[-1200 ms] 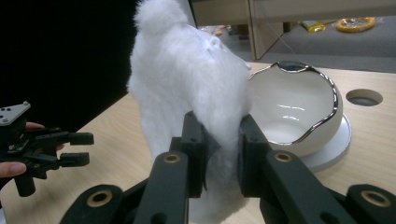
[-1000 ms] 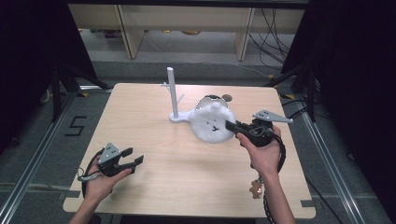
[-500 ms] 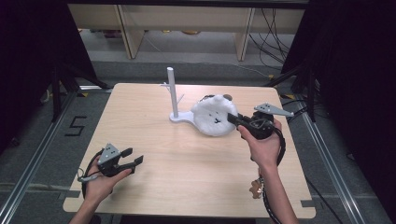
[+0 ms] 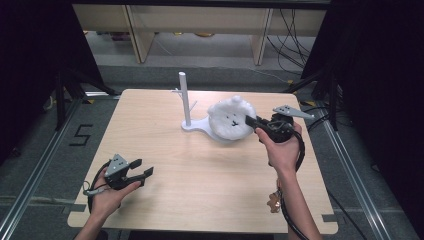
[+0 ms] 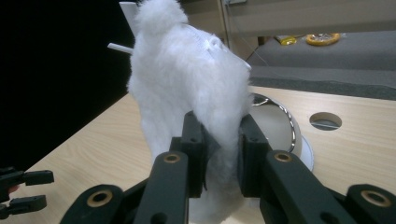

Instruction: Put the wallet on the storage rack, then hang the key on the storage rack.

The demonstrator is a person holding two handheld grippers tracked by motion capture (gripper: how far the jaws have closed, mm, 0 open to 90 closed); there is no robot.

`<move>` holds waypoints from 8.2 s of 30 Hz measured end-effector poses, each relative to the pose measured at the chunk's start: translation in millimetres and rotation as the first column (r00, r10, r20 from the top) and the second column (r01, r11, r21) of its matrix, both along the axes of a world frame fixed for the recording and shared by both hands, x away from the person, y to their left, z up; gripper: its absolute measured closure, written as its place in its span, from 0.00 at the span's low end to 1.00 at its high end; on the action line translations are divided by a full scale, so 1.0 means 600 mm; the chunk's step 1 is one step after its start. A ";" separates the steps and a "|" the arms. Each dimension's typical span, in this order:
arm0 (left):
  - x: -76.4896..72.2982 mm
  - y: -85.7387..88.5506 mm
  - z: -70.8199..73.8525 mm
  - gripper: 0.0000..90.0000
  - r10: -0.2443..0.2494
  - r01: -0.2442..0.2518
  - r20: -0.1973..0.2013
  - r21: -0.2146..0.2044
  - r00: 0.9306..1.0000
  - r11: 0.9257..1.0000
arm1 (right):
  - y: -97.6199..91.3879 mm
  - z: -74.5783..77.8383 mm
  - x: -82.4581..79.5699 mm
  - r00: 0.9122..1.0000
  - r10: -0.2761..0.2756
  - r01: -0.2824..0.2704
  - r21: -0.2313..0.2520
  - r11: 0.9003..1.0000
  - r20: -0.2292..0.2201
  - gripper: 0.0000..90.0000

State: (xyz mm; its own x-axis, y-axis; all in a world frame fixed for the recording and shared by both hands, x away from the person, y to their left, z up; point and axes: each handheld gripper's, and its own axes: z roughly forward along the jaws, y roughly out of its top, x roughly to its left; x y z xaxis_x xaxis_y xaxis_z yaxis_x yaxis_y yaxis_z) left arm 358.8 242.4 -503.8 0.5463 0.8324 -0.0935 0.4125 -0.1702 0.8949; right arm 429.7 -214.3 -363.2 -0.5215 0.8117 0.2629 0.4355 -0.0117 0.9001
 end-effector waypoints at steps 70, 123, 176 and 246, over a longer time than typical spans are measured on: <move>-0.001 -0.004 -0.008 0.45 -0.014 0.014 -0.014 0.000 1.000 1.000 | 0.026 -0.067 0.121 0.988 -0.116 0.105 -0.109 0.988 -0.106 0.85; 0.001 -0.024 -0.006 0.43 -0.021 0.021 -0.005 -0.021 1.000 1.000 | -0.071 -0.095 0.027 0.915 -0.230 0.155 -0.238 0.959 -0.332 0.53; -0.011 -0.040 -0.006 0.43 -0.070 0.070 -0.007 -0.020 0.998 0.997 | -0.136 -0.186 -0.002 0.587 -0.381 0.101 -0.403 0.910 -0.714 0.81; 0.038 -0.206 0.089 0.45 -0.409 0.408 0.012 -0.113 0.912 0.906 | 0.117 -0.059 -0.056 0.994 0.075 -0.077 -0.018 0.997 -0.082 0.89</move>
